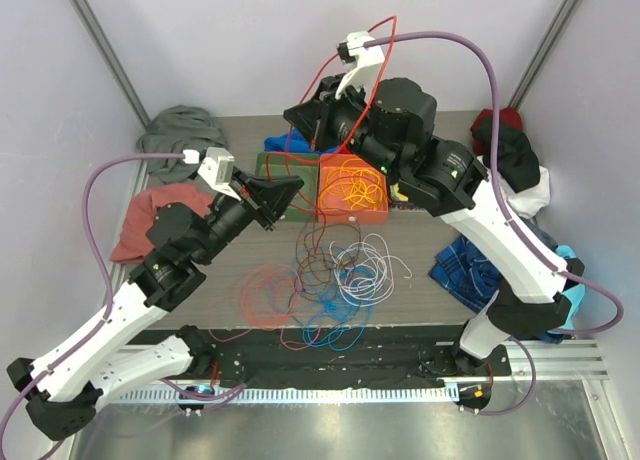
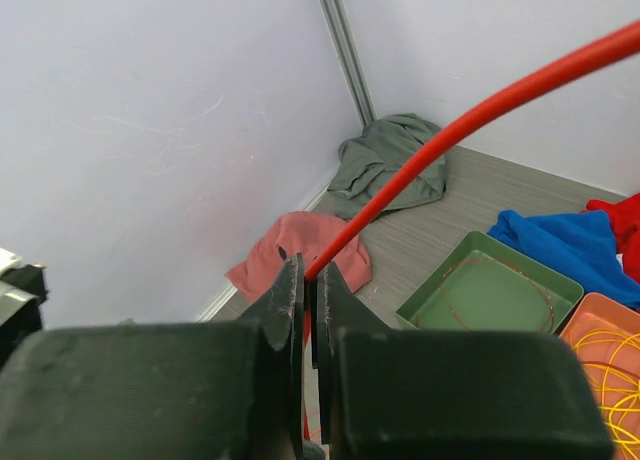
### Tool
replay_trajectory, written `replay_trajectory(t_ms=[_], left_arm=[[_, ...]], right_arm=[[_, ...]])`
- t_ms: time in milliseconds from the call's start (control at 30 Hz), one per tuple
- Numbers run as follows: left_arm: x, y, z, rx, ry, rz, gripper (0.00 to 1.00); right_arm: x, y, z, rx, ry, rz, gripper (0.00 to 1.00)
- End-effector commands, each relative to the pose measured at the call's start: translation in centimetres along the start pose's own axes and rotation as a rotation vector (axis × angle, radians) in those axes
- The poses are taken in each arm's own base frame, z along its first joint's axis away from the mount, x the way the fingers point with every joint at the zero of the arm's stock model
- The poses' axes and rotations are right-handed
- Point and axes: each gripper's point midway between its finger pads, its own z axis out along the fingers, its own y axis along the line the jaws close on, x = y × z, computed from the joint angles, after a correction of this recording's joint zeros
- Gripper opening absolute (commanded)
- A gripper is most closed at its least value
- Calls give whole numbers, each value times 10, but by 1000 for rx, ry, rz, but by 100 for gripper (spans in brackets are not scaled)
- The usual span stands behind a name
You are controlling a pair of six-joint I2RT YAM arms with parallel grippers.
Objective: Untangle the cables
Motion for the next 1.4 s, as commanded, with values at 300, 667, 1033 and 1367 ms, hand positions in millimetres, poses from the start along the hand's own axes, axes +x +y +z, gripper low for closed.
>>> replay_trajectory(t_ms=[300, 667, 1033, 1367], left_arm=[[3, 4, 8, -14, -42, -40, 14], [11, 9, 17, -29, -34, -49, 0], [-9, 26, 4, -160, -85, -95, 0], [-59, 24, -10, -210, -207, -169, 13]], right_arm=[[-45, 35, -39, -173, -82, 97, 1], [-44, 46, -55, -244, -66, 151, 1], [-20, 26, -65, -186, -55, 138, 1], [-47, 29, -78, -199, -126, 165, 1]])
